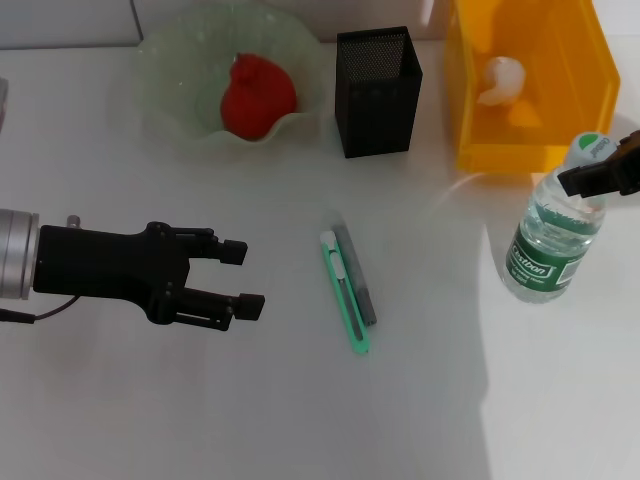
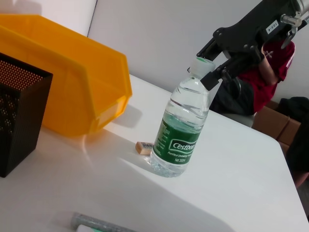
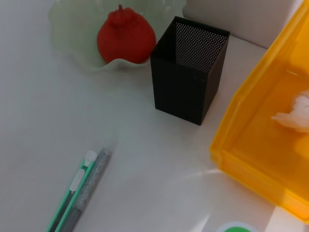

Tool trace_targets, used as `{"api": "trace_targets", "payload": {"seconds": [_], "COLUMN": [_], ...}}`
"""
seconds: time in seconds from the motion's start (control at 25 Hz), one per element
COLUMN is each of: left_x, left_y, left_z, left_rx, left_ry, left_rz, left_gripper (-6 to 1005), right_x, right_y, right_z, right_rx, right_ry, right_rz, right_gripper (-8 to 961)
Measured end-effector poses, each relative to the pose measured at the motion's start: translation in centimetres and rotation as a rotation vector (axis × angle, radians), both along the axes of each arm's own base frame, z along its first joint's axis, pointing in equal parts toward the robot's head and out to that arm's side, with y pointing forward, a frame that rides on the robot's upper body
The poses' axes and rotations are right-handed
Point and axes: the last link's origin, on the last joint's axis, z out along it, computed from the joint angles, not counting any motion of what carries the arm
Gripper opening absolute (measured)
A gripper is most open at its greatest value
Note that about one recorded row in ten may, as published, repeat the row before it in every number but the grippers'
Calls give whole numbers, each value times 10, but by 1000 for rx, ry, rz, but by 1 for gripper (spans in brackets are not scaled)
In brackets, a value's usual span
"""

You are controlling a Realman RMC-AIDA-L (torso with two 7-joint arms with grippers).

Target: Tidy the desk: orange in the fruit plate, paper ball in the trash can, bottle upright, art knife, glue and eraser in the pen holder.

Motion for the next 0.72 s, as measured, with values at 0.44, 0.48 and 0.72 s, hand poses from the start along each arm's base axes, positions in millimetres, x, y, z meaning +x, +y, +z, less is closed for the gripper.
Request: {"api": "trace_targets", "payload": {"seconds": [0.44, 0.48, 0.72], "left_x": [4, 5, 5], "left_y": [4, 4, 5], "left_z": [0, 0, 0], "left_rx": [4, 4, 7], "left_ry": [-2, -2, -3], "left_rz": [-11, -12, -12], "left_gripper": [841, 841, 841], "right_x": [-5, -5, -7], "right_y": [-1, -1, 1], "right_z": [2, 2, 2], "right_rx": [5, 6, 15], "right_ry": [-4, -3, 2], "right_rz": [19, 21, 32], "right_gripper": [459, 460, 461]}}
